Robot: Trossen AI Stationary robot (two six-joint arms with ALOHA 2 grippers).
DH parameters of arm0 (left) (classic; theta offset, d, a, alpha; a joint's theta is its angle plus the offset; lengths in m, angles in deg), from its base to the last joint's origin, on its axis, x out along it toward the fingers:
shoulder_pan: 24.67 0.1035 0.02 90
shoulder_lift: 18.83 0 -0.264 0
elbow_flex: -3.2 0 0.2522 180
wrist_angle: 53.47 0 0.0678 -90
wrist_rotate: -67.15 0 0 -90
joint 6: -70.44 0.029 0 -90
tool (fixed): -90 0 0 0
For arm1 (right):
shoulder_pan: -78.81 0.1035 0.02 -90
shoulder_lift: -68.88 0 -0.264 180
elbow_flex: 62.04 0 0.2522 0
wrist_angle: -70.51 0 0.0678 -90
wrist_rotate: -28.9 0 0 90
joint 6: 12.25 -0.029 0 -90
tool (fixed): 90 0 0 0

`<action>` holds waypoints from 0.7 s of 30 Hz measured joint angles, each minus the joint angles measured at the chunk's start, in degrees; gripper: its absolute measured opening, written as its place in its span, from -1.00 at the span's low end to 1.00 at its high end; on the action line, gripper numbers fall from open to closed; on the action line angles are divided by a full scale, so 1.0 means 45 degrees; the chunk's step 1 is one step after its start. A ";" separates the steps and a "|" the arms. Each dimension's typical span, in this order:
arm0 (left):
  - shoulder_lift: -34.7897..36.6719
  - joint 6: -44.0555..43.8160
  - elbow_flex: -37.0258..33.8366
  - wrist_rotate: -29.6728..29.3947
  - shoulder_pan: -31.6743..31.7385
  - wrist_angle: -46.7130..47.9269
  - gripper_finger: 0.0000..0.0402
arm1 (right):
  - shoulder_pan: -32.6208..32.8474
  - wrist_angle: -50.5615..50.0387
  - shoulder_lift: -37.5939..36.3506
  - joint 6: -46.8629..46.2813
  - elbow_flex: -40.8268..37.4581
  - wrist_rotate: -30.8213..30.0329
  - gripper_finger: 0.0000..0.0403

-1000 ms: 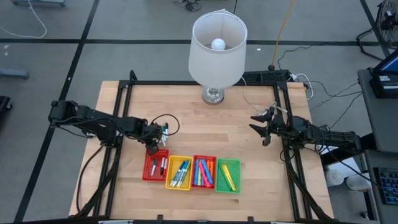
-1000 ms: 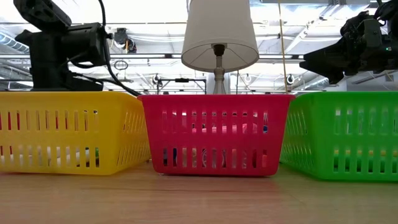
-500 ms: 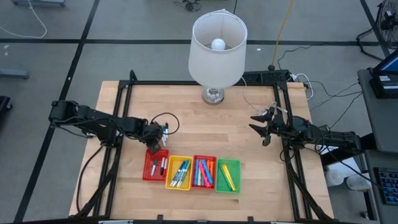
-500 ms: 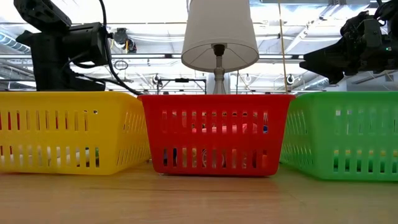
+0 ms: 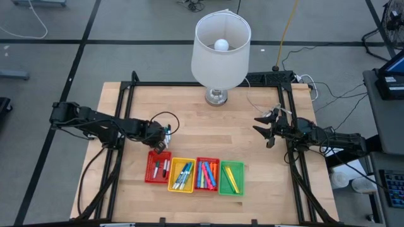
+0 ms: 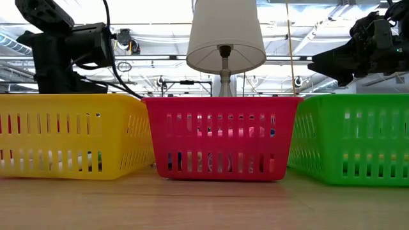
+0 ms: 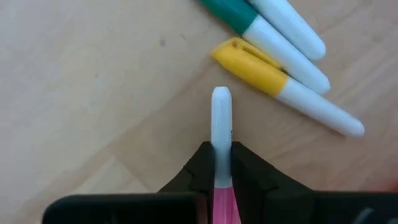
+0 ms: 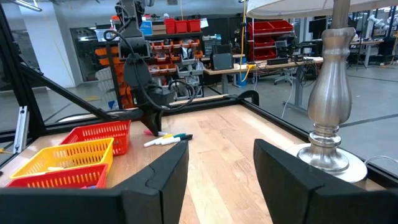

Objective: Pick & Place Markers
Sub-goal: Put the small pink highlighter into the left red bin

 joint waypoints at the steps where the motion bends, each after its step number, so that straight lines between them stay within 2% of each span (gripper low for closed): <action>1: -0.0011 0.0010 0.0111 -0.0185 0.0000 0.0138 -0.82 | -0.0005 0.0000 0.0005 0.0000 -0.0002 0.0000 -0.16; 10: 0.0190 0.0226 0.2514 -0.1457 -0.0094 0.2300 -0.82 | 0.0000 0.0005 0.0000 0.0000 0.0001 0.0000 -0.16; 16: 0.0193 0.0311 0.3908 -0.1372 -0.0761 0.3205 -0.82 | -0.0003 0.0003 0.0000 0.0000 0.0000 0.0000 -0.16; 21: 0.0198 -0.0604 0.4685 -0.0620 -0.1682 0.3353 -0.82 | -0.0004 0.0000 0.0000 0.0002 0.0000 0.0000 -0.16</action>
